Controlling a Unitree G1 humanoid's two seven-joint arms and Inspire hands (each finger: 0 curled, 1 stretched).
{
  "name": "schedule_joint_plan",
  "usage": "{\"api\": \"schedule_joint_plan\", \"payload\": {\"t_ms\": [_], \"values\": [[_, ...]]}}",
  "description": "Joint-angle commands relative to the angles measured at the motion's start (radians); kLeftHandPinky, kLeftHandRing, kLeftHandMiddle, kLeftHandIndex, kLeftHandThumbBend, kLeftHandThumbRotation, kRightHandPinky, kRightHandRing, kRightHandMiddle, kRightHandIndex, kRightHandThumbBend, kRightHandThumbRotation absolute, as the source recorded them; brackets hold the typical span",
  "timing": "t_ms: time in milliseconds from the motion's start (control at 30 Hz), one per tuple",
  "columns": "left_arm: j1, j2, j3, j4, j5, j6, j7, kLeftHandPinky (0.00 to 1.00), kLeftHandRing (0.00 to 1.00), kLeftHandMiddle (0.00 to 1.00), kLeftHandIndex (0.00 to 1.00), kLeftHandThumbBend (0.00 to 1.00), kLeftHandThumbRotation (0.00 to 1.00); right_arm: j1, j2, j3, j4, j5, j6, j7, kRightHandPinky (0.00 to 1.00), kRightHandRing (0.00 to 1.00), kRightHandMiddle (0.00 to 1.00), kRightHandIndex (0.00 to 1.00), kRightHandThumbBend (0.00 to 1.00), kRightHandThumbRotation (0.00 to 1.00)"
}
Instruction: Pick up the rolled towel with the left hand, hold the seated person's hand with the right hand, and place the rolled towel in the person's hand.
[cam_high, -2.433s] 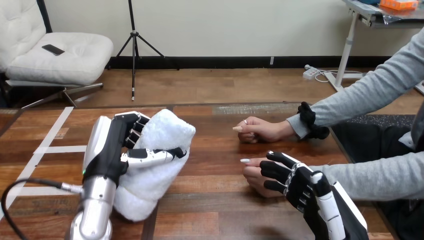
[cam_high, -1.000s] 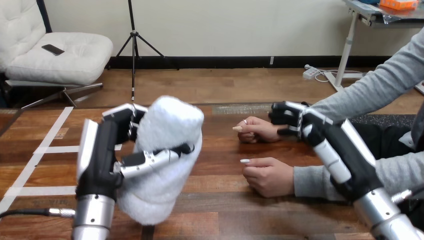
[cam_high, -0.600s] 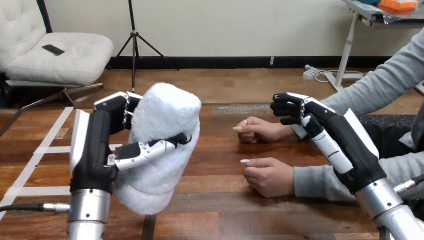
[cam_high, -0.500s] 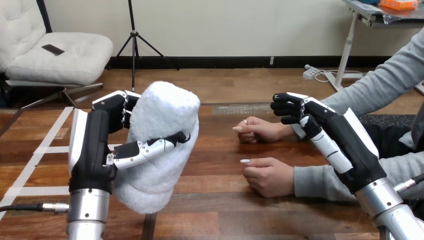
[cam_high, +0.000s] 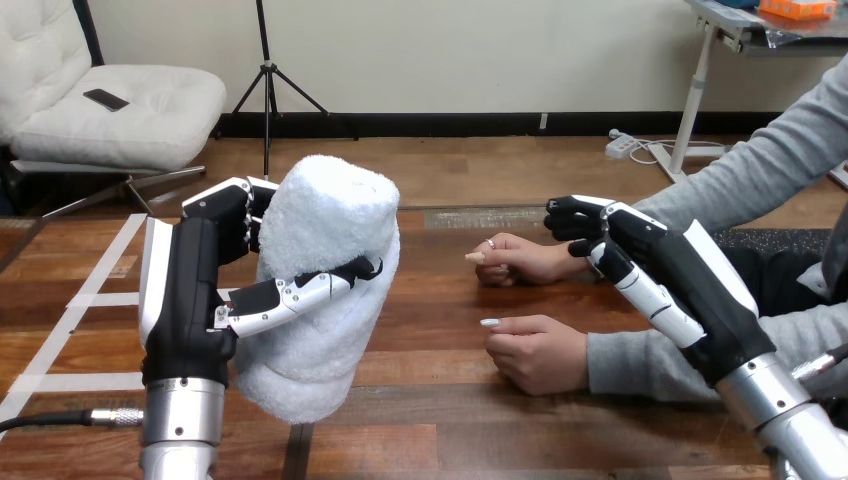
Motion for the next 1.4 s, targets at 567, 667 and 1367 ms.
{"api": "schedule_joint_plan", "payload": {"t_ms": [567, 667, 1367], "values": [[-0.089, -0.024, 0.042, 0.005, -0.024, -0.058, -0.014, 0.32, 0.36, 0.40, 0.41, 0.64, 0.00, -0.228, -0.111, 0.019, 0.207, -0.117, -0.068, -0.041, 0.76, 0.83, 0.84, 0.83, 0.70, 0.85], [-0.089, -0.024, 0.043, 0.007, -0.022, -0.059, -0.015, 0.32, 0.36, 0.40, 0.41, 0.64, 0.00, -0.245, -0.122, 0.028, 0.236, -0.143, -0.059, -0.053, 0.75, 0.83, 0.85, 0.84, 0.76, 0.85], [-0.085, -0.026, 0.043, 0.008, -0.025, -0.062, -0.018, 0.31, 0.35, 0.40, 0.41, 0.66, 0.00, -0.341, -0.175, 0.091, 0.383, -0.277, -0.007, -0.111, 0.77, 0.87, 0.89, 0.88, 0.82, 0.77]]}}
